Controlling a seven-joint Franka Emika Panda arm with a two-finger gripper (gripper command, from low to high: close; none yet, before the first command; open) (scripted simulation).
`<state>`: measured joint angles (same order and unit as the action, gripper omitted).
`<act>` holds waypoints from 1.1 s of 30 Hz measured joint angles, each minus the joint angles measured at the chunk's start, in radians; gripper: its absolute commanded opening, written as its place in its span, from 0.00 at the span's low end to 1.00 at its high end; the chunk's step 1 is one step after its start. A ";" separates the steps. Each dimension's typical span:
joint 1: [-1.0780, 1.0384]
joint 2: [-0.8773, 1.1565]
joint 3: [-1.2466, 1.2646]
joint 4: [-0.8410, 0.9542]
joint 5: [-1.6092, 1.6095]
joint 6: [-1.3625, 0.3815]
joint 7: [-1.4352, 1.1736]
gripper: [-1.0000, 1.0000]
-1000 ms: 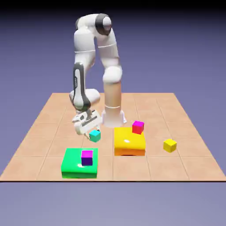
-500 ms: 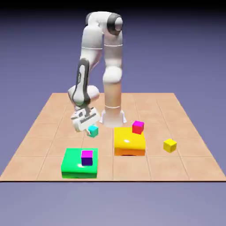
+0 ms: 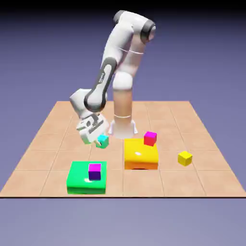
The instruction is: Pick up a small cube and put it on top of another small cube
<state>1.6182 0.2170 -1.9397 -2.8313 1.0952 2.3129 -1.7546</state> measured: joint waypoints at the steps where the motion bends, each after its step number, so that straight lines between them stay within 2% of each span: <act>1: 0.036 -0.027 0.022 0.026 -0.027 0.015 0.043 0.00; 5: 0.180 -0.133 0.108 0.131 -0.137 0.075 0.217 0.00; 15: 0.543 -0.410 0.316 0.198 -0.403 0.361 0.634 0.00; 18: 0.639 -0.481 0.351 0.148 -0.462 0.476 0.715 0.00; 20: 0.660 -0.487 0.333 0.140 -0.460 0.488 0.697 0.00; 33: 1.131 -0.698 -0.115 0.177 -0.579 0.714 0.741 0.00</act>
<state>2.7489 -0.4812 -2.0549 -2.6538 0.5162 3.0272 -1.0132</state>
